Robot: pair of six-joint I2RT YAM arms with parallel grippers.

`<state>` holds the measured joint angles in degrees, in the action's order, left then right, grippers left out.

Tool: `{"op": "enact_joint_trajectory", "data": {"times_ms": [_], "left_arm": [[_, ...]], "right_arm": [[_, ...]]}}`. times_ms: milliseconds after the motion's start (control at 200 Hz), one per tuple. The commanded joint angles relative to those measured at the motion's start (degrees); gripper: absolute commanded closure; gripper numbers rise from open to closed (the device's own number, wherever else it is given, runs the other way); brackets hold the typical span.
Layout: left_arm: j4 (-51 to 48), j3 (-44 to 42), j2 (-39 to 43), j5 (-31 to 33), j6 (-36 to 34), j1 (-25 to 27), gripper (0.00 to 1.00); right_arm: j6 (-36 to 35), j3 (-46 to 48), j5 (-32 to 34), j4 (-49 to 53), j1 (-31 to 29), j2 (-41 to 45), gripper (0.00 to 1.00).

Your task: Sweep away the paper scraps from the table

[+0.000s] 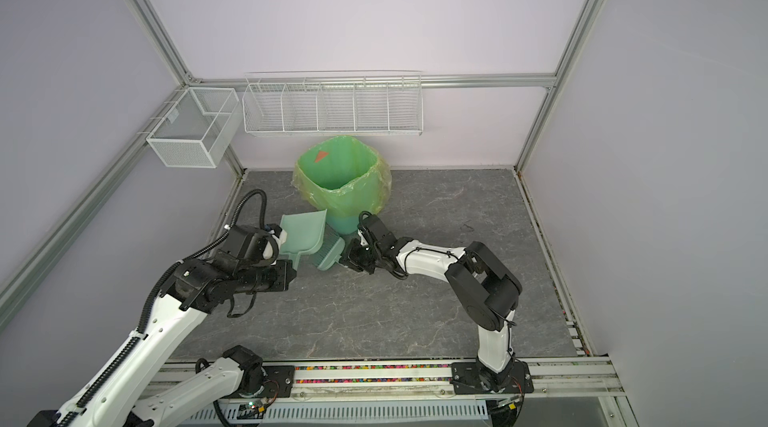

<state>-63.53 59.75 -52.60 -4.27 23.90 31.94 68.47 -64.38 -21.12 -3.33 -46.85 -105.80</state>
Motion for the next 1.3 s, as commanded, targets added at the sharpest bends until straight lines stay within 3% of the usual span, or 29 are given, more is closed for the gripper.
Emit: {"op": "enact_joint_trajectory", "data": {"times_ms": [0,360,560,1300], "left_arm": [[1.3,-1.5,-0.8,4.4,4.5,5.4,1.0],[6.3,-2.4,-6.5,7.7,9.1,16.2,1.0],[9.8,-1.4,-11.8,9.2,10.4,21.7,1.0],[12.9,-2.3,-15.2,8.2,9.2,22.4,1.0]], "right_arm": [[-1.6,4.5,0.2,5.4,1.8,3.7,0.93],[-10.8,15.4,1.3,19.3,10.9,19.7,0.93],[-15.5,16.7,1.4,27.3,15.9,28.1,0.93],[-22.8,6.2,-0.2,39.4,19.4,35.0,0.93]]}}
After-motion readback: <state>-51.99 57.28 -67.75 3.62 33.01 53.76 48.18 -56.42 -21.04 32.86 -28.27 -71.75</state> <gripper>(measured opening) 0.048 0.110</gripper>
